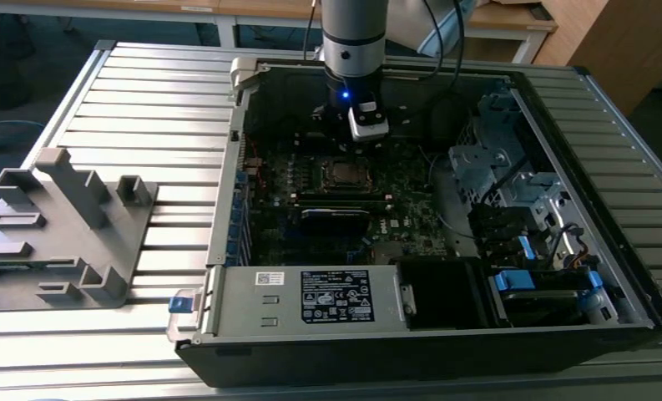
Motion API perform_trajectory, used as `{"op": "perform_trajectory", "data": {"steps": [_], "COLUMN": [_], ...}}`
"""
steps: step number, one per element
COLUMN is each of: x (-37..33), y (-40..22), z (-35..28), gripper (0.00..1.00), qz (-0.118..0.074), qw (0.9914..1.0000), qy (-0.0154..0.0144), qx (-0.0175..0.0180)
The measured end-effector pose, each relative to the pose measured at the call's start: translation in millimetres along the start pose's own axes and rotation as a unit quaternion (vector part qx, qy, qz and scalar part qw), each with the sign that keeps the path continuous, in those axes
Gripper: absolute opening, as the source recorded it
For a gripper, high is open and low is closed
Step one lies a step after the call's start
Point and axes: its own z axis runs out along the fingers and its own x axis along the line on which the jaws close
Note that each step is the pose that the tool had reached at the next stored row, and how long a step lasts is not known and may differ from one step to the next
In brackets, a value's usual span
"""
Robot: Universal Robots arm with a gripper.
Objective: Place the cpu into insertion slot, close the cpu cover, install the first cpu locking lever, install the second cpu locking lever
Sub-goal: 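Install the first cpu locking lever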
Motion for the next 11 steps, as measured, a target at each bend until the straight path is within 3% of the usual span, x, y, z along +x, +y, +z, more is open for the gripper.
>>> {"op": "perform_trajectory", "data": {"steps": [3,11], "x": [-0.1,1.4], "y": [-0.2,-7.7], "z": [0.0,0.1], "gripper": [0.11,0.11], "qz": [-0.012,-0.031], "qw": [0.99992,0.99953], "qy": [-0.0007,-0.0005], "qx": [0.0018,0.0002]}}
